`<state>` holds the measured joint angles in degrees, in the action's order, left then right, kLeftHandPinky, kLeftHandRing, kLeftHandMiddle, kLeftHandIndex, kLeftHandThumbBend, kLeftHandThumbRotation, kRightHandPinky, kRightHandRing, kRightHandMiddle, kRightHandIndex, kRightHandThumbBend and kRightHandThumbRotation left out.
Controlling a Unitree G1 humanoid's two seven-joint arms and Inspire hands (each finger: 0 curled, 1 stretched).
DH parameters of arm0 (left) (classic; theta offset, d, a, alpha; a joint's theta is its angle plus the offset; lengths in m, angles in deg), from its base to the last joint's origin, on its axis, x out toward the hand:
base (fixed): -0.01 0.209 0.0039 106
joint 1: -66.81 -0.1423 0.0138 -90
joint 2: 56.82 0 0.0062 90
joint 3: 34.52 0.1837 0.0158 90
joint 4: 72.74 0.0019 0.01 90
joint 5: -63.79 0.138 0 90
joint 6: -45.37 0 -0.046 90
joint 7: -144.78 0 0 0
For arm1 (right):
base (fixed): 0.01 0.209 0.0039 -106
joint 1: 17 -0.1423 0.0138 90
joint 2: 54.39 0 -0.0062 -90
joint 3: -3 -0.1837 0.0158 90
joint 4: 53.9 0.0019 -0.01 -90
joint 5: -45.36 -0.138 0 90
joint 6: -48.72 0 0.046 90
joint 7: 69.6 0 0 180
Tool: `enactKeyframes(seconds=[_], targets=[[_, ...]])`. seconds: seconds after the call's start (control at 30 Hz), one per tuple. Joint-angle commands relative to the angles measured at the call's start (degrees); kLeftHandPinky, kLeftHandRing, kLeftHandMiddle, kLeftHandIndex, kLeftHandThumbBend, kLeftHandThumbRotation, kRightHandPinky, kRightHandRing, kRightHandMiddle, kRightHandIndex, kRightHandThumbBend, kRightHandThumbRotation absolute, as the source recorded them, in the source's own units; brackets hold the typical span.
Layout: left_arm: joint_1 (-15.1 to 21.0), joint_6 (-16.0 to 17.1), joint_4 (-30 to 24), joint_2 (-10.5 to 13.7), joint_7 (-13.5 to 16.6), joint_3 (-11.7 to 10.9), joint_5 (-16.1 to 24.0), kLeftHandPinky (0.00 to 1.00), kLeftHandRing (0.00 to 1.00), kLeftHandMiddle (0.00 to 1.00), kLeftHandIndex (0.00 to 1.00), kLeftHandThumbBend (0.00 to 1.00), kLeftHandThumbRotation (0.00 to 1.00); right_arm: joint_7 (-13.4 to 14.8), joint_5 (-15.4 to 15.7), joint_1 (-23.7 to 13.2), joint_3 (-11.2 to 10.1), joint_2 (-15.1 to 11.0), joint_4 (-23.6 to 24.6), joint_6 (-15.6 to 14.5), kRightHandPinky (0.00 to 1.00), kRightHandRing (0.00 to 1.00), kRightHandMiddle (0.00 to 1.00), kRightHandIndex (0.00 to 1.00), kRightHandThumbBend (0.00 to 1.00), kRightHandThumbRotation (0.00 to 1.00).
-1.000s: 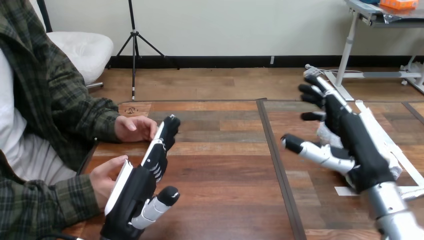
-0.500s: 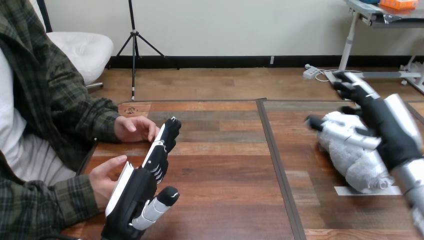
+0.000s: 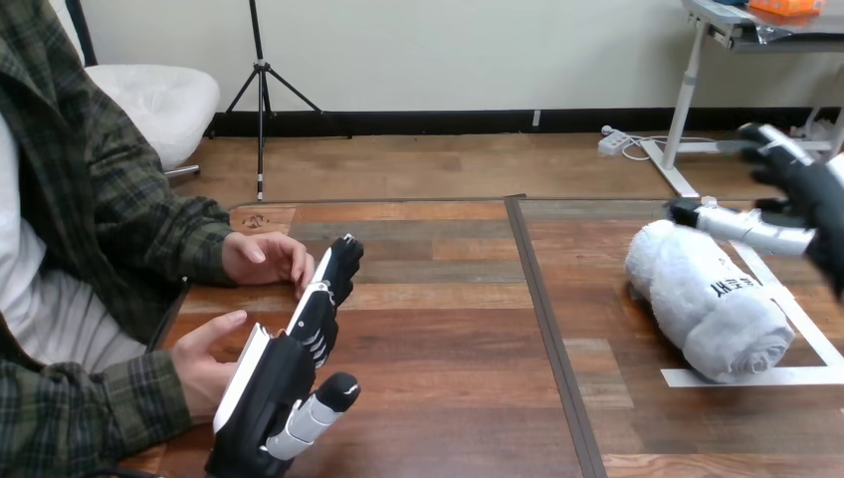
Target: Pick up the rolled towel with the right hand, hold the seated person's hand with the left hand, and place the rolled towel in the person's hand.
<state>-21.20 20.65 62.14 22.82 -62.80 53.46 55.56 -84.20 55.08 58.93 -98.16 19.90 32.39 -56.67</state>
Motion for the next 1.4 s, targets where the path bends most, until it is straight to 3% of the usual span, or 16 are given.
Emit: enactKeyframes(seconds=[0.0,0.27,0.57,0.77,0.9,1.0,1.2,1.37], targets=[[1.8,-0.1,-5.0,-0.7,0.7,1.4,-0.2,1.0,1.0,1.0,1.0,1.0,0.89,-5.2,3.8,-18.0,4.1,-9.0,-4.1,-7.0,0.87,0.93,0.95,0.99,0.99,0.44],[1.2,0.0,-5.6,-0.7,0.9,2.0,-0.3,1.0,1.0,1.0,1.0,1.0,0.89,-8.4,9.3,-26.0,9.2,-11.5,-15.2,-8.3,0.82,0.9,0.96,0.99,0.97,0.43],[0.4,0.0,-6.7,-1.0,1.3,2.4,-0.2,1.0,1.0,1.0,1.0,1.0,0.89,-10.5,14.5,-34.2,14.0,-12.4,-29.6,-4.5,0.76,0.88,0.92,0.99,0.97,0.44],[-0.2,0.0,-7.6,-1.4,1.6,2.6,0.0,1.0,1.0,1.0,1.0,1.0,0.89,-10.1,18.5,-39.3,17.5,-12.0,-40.0,-1.7,0.86,0.94,0.95,0.99,0.96,0.47],[-0.7,-0.2,-8.3,-1.7,1.8,2.9,0.1,1.0,1.0,1.0,1.0,1.0,0.89,-9.5,21.8,-42.9,20.6,-10.9,-47.2,-1.4,0.9,0.96,0.96,0.98,0.97,0.51],[-1.1,-0.2,-8.8,-1.9,1.9,3.0,0.3,1.0,1.0,1.0,1.0,1.0,0.89,-8.9,22.7,-44.9,21.7,-10.0,-51.5,-1.1,0.93,0.97,0.96,0.97,0.98,0.53],[-1.8,-0.1,-9.7,-2.3,2.1,3.3,0.4,1.0,1.0,1.0,1.0,1.0,0.89,-7.7,23.8,-47.5,23.8,-8.5,-57.8,0.0,0.97,0.99,0.98,0.98,0.97,0.53],[-2.3,0.1,-10.3,-2.6,2.2,3.6,0.4,1.0,1.0,1.0,1.0,1.0,0.9,-6.8,25.1,-48.7,26.1,-7.6,-61.6,1.4,0.94,0.97,0.96,0.94,0.99,0.55]])
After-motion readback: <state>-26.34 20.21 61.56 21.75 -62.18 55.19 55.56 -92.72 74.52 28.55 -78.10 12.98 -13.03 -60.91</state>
